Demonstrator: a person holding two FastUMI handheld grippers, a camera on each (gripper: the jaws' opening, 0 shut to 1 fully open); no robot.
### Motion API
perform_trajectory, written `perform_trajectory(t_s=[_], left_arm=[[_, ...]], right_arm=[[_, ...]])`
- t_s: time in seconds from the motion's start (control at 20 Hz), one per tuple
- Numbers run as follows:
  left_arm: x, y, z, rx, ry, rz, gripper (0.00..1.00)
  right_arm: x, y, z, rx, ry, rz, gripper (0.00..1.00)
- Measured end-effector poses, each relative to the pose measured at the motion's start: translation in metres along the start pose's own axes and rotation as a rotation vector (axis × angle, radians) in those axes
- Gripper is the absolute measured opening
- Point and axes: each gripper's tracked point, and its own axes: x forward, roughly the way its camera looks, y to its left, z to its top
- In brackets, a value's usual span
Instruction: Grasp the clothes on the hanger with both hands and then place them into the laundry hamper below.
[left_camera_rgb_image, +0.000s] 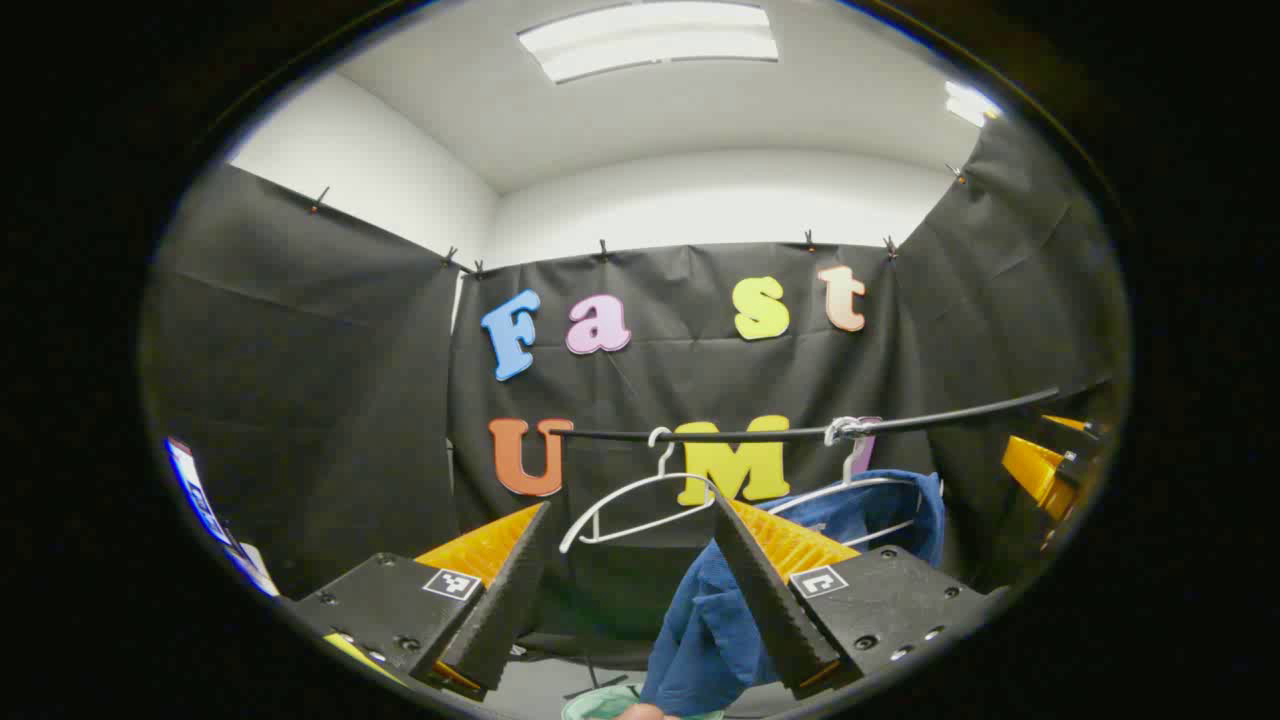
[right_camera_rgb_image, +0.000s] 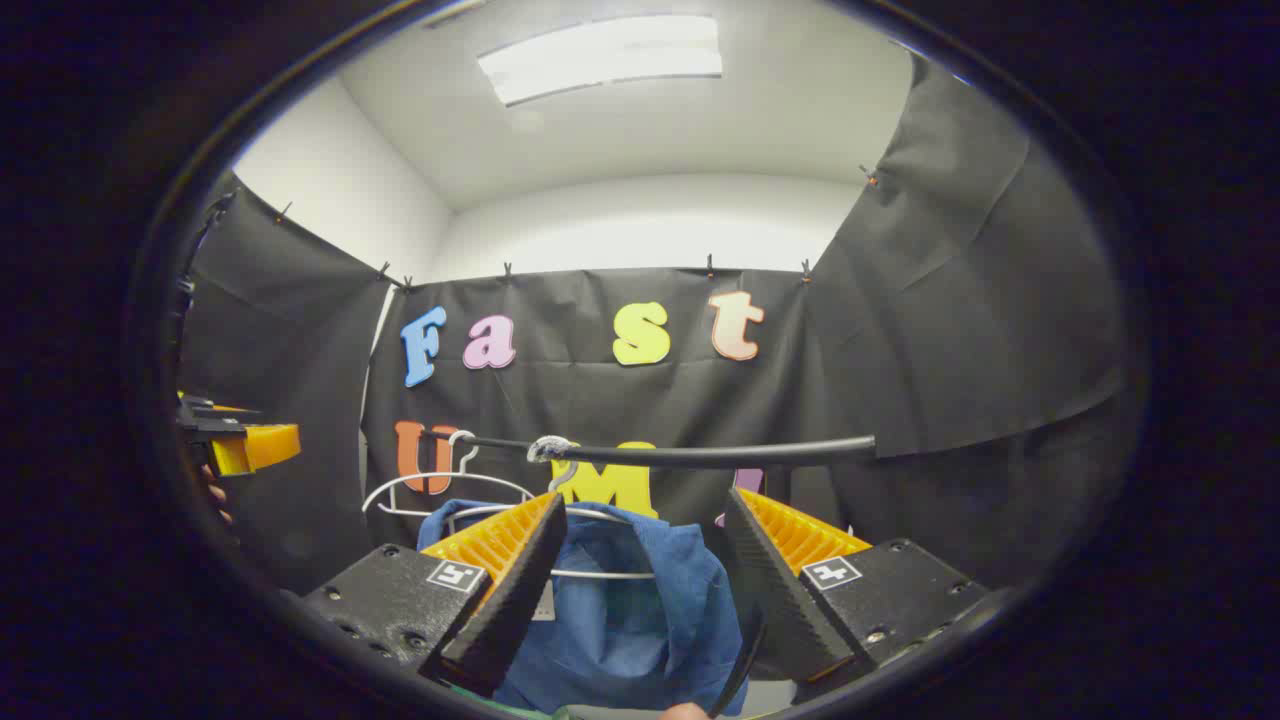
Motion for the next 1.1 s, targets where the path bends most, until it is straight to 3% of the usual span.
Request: perform_trajectory(t_s=[0.25, 0.3, 0.4, 0.95, 1.0, 1.05, 1.1], left_arm=[[0.02, -0.014, -0.005, -0.011, 0.01, -0.078, 1.0], [0.024, -0.019, -0.007, -0.012, 0.009, -0.094, 0.96], [0.033, -0.026, -0.012, -0.01, 0.02, -0.119, 1.0], [0.072, -0.056, -0.064, -0.055, 0.136, -0.178, 1.0], [0.071, -0.065, -0.072, -0.06, 0.149, -0.185, 0.96], [0.075, -0.068, -0.079, -0.063, 0.165, -0.19, 1.0], [0.08, -0.07, -0.086, -0.062, 0.179, -0.187, 0.96]], right_arm=[[0.015, 0.012, -0.004, -0.072, -0.002, -0.056, 1.0], [0.017, 0.015, -0.008, -0.069, 0.006, -0.058, 1.0], [0.022, 0.011, -0.016, -0.068, 0.028, -0.075, 1.0], [0.063, 0.01, -0.069, -0.08, 0.148, -0.126, 0.98], [0.067, 0.009, -0.076, -0.078, 0.161, -0.129, 0.98], [0.072, 0.009, -0.082, -0.076, 0.17, -0.133, 0.98], [0.077, 0.009, -0.088, -0.076, 0.176, -0.135, 0.98]])
